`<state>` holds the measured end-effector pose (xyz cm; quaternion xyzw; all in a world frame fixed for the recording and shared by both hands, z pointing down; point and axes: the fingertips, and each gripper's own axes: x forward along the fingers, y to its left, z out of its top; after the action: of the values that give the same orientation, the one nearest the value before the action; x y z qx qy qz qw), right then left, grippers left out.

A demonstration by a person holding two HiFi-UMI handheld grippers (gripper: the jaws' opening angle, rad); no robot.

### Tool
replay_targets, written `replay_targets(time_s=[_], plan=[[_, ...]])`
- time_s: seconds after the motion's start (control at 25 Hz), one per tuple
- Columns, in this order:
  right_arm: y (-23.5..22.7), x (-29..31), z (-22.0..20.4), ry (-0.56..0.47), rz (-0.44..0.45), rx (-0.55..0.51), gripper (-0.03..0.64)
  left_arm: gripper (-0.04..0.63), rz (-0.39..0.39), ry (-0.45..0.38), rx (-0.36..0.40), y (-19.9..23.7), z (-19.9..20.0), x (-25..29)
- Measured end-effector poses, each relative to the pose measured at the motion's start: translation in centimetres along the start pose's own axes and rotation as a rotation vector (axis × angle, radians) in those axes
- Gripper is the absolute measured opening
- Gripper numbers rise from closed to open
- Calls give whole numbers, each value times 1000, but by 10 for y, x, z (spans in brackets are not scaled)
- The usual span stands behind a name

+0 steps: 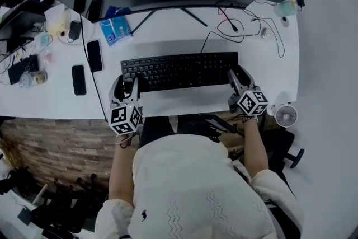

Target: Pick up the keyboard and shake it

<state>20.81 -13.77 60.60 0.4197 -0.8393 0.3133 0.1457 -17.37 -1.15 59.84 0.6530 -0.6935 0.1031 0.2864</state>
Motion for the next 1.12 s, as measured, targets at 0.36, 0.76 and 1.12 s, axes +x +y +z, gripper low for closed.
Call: replay_targets(time_s=[0.36, 0.76, 1.12], plan=[[-10, 20, -24, 75, -27, 20, 183, 225, -4, 76, -56, 16, -31, 22], [-20, 41, -40, 129, -57, 31, 183, 227, -3, 139, -78, 28, -53, 48], [-26, 53, -54, 172, -81, 40, 184, 227, 6, 184, -103, 34, -71, 59]])
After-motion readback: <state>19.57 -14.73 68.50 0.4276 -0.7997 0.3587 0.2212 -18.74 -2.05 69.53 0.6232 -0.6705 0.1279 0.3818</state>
